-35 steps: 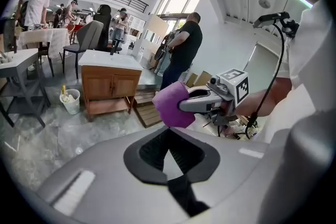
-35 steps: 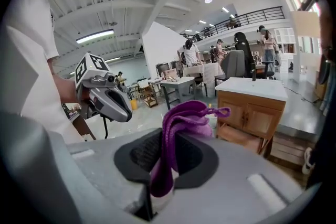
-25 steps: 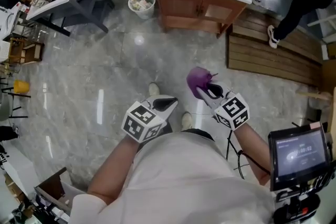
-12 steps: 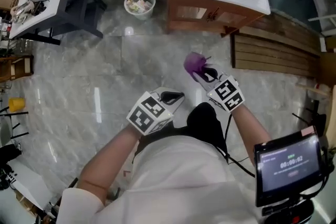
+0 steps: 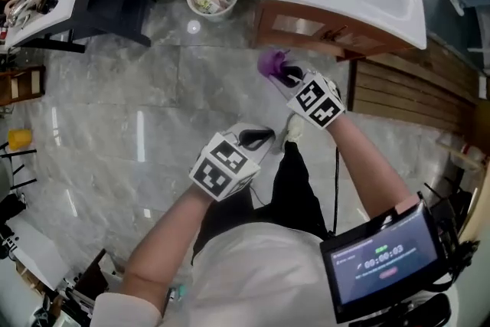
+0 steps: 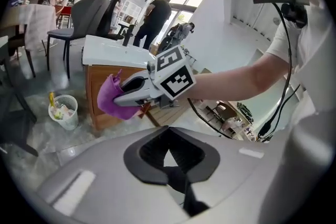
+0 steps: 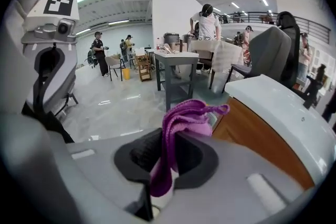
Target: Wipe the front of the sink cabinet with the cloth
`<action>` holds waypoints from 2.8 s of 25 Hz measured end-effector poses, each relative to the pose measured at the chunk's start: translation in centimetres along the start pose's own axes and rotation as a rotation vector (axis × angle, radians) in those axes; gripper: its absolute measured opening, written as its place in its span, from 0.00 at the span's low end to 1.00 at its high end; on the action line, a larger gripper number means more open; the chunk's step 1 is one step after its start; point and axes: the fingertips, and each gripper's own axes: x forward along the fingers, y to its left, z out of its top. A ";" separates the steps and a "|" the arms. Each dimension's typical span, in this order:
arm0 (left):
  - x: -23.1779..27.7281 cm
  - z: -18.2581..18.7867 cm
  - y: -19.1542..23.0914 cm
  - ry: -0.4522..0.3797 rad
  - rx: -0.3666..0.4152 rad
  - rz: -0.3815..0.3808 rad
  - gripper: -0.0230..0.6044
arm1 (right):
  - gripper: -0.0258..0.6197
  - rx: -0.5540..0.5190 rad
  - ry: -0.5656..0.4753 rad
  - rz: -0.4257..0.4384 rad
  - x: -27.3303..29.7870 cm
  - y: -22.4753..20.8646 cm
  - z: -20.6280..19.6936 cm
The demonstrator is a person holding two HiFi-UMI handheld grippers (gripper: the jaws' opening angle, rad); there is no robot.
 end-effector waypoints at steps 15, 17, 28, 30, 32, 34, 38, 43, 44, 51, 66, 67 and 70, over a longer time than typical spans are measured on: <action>9.7 6.0 6.3 -0.056 -0.126 0.054 0.05 | 0.13 -0.061 0.014 0.004 11.3 -14.2 -3.0; 10.6 6.3 6.9 -0.045 -0.119 0.052 0.05 | 0.13 -0.020 0.018 -0.023 11.3 -15.8 -4.0; 15.2 8.0 5.4 0.015 -0.042 -0.025 0.05 | 0.13 0.164 0.060 -0.177 6.2 -21.2 -11.5; 16.1 8.2 4.9 0.024 -0.025 -0.039 0.05 | 0.13 0.186 0.065 -0.199 5.0 -21.8 -12.9; 17.0 8.6 4.2 0.034 -0.011 -0.053 0.05 | 0.13 0.205 0.069 -0.224 3.4 -22.5 -14.3; 17.9 9.0 3.5 0.041 0.002 -0.066 0.05 | 0.13 0.223 0.072 -0.250 1.7 -23.2 -15.7; 19.5 9.6 2.0 0.056 0.020 -0.091 0.05 | 0.13 0.264 0.087 -0.297 -1.7 -24.6 -18.9; 22.0 10.4 0.4 0.079 0.032 -0.119 0.05 | 0.13 0.299 0.114 -0.354 -5.5 -26.9 -23.1; 22.5 10.5 0.1 0.083 0.041 -0.124 0.05 | 0.13 0.309 0.117 -0.367 -6.4 -27.3 -23.9; 25.5 11.7 -1.7 0.101 0.066 -0.138 0.05 | 0.13 0.351 0.151 -0.436 -11.3 -30.1 -29.4; 29.2 12.9 -3.5 0.119 0.091 -0.169 0.05 | 0.13 0.462 0.272 -0.605 -21.1 -35.3 -40.4; 29.3 13.1 -3.5 0.119 0.091 -0.170 0.05 | 0.13 0.470 0.283 -0.619 -21.7 -35.8 -41.2; 29.1 13.1 -3.4 0.117 0.094 -0.168 0.05 | 0.13 0.498 0.314 -0.655 -23.2 -36.3 -42.9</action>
